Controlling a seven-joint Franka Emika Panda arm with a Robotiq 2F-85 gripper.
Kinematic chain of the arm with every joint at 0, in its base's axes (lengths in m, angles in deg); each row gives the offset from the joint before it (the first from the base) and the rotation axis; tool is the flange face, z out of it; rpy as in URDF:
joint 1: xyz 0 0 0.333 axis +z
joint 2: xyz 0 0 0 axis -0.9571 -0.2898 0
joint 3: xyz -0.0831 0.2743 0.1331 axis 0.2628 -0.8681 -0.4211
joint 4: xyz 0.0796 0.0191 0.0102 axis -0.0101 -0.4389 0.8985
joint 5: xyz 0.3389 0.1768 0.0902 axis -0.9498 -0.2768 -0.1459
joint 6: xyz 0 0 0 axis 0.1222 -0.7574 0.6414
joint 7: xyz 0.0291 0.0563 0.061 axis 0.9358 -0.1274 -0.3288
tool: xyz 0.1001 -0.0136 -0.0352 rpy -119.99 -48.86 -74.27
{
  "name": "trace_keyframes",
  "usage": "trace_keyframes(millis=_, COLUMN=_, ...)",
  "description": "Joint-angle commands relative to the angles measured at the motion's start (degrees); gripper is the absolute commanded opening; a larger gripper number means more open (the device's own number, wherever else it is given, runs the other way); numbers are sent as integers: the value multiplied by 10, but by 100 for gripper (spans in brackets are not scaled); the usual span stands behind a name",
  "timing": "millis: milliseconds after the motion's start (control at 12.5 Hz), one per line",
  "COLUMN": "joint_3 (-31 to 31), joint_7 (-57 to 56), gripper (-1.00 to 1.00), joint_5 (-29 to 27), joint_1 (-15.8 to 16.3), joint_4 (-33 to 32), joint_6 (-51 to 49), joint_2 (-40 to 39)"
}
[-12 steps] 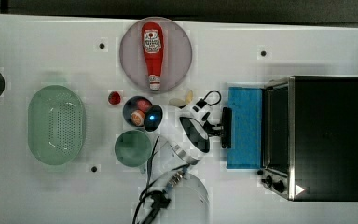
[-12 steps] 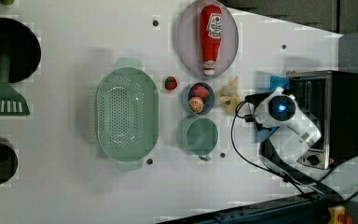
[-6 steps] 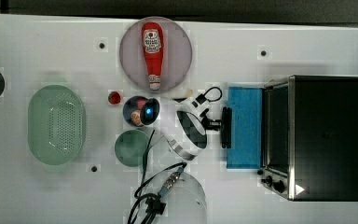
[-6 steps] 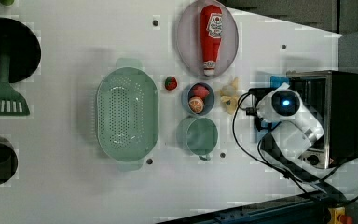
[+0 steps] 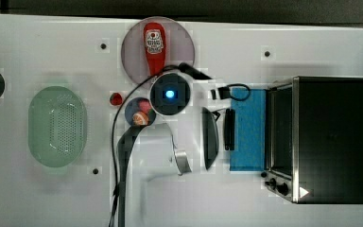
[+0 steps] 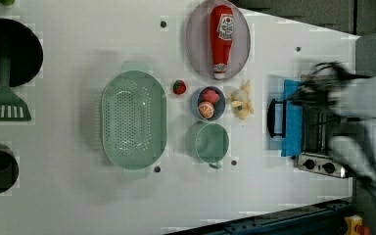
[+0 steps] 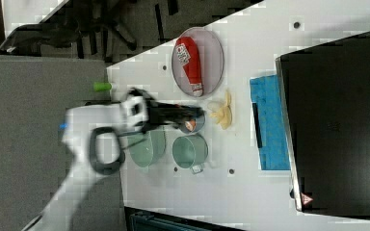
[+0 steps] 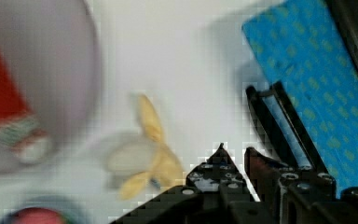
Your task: Flap open oven.
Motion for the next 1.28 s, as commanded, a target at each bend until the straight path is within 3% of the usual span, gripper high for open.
trace_keyframes(millis=80, joint_3=9, joint_7=35, gripper=-65, joint_5=-83, joint_1=-9, joint_4=32, joint_6=-109, joint_2=79)
trace_keyframes(millis=240, joint_3=18, joint_7=37, gripper=-65, joint_5=-133, joint_1=-9, joint_4=68, joint_6=-207, joint_2=120)
trace_keyframes(millis=640, joint_3=21, joint_7=38, gripper=-65, joint_5=-119, joint_1=-9, joint_4=151, joint_6=-304, joint_2=188)
trace_keyframes(millis=960, joint_3=23, joint_7=122, gripper=-65, joint_5=-112, joint_1=-10, joint_4=178, joint_6=-396, joint_2=205)
trace_keyframes(millis=1280, joint_3=27, joint_7=124, gripper=-65, joint_5=-110, joint_1=-11, joint_4=180, joint_6=-413, joint_2=205)
